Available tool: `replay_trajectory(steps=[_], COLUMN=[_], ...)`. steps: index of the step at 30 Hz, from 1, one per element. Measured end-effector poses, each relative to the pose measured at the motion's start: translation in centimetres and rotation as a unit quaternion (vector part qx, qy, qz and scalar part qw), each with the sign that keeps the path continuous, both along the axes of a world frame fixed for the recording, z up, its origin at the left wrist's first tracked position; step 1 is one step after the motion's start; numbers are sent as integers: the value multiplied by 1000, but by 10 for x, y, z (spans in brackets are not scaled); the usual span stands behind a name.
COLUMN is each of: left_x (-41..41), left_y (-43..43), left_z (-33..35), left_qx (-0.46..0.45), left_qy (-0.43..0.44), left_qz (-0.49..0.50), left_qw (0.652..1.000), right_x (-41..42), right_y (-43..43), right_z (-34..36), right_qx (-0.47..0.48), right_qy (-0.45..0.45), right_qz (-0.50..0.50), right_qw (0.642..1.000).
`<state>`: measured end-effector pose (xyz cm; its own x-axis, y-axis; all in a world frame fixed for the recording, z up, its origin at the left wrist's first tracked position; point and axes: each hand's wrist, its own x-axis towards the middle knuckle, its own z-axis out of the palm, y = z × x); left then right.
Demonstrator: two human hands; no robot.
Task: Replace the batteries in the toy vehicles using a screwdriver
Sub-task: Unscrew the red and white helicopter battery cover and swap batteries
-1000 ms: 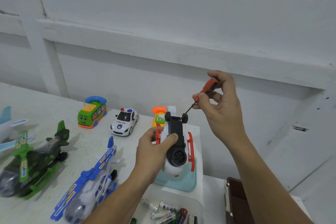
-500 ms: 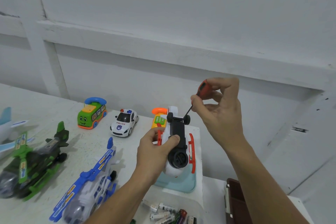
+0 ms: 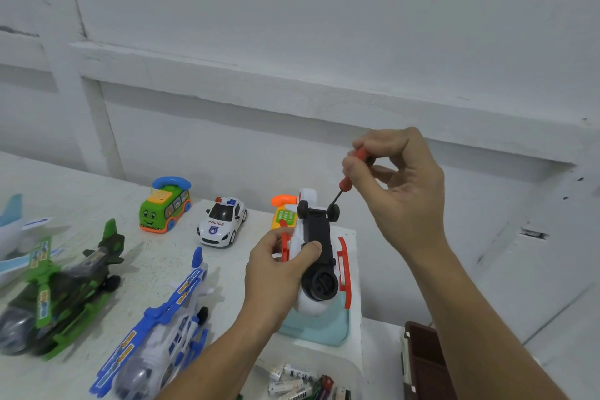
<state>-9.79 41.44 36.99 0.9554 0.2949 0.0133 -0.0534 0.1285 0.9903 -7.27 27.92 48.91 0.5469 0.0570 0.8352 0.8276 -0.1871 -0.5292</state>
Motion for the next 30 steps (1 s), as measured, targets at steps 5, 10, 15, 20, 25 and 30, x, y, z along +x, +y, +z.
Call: replay_trajectory(steps=[5,10,15,20,25,30], left_x=[-3,-4,-4,-3,-3,-3], left_y=[-3,-3,-3,-2,-3,-3], left_z=[1,3,7,5,7,10], left_qx=[-8,-15,-14,-19,-17,-19], left_qy=[-4,-13,-32,-29,-36,-55], left_qz=[9,8,12,19,16,7], left_qw=[1000,1000,999,999,999,998], right_x=[-2,-8,-9,-9,-7,-1], right_y=[0,-2,0,-3,-5,-8], right_z=[2,9,14,16,16,18], right_qx=[0,-11,-10,-39,-48,-76], right_qy=[-17,3,-2,-17,3,-63], right_qz=[31,69,33,36,67,28], right_qw=[999,998,999,998,997,995])
